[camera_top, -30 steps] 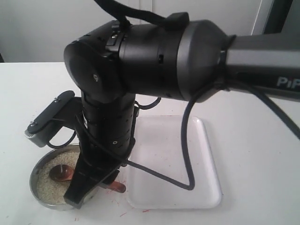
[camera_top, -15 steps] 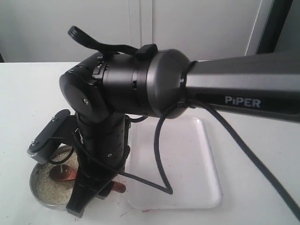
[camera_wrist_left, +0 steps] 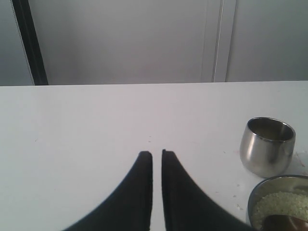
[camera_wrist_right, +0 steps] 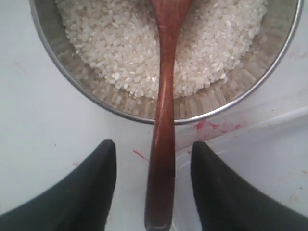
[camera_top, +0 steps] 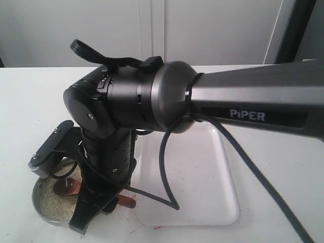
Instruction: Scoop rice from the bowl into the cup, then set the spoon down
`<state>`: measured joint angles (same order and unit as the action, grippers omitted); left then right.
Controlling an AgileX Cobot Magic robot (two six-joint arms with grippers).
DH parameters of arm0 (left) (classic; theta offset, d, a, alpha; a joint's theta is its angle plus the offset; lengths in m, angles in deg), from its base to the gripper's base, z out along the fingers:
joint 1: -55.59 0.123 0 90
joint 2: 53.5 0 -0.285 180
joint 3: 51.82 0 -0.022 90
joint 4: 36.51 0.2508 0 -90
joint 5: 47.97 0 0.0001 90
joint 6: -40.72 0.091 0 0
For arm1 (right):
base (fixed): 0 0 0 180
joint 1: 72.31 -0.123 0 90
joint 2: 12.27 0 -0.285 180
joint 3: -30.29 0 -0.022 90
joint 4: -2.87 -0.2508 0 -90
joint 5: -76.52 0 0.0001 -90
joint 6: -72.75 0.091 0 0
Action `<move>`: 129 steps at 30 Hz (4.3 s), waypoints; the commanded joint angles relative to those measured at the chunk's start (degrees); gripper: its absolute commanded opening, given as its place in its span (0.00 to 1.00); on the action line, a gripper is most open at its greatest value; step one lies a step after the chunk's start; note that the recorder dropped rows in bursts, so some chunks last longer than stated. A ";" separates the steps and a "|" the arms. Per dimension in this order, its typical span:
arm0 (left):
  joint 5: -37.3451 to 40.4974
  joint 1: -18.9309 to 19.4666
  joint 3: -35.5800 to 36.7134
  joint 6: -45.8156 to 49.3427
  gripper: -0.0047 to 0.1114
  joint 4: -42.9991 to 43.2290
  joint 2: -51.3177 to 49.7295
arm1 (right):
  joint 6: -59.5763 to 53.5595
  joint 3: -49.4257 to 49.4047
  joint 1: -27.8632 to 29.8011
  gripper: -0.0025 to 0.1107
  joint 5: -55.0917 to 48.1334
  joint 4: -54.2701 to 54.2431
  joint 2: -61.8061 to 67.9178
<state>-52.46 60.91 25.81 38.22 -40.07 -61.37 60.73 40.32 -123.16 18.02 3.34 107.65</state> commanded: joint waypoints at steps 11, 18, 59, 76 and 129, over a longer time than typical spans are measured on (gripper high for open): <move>-0.18 -0.42 -0.42 -0.31 0.16 -0.26 0.08 | 2.13 0.03 0.03 0.43 0.18 4.07 1.76; -0.18 -0.42 -0.42 -0.31 0.16 -0.26 0.08 | 3.25 0.03 0.03 0.43 0.41 4.07 1.76; -0.18 -0.42 -0.42 -0.31 0.16 -0.26 0.08 | 3.26 0.03 0.03 0.12 -1.55 2.20 1.64; -0.18 -0.42 -0.42 -0.31 0.16 -0.26 0.08 | 3.26 0.03 -0.20 0.02 -10.16 2.74 -10.17; -0.18 -0.42 -0.42 -0.31 0.16 -0.26 0.08 | 26.19 -15.31 -17.53 0.02 -5.10 67.07 -0.54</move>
<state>-52.46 60.91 25.81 38.22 -40.07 -61.37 86.51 25.31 -140.97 11.37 69.55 107.16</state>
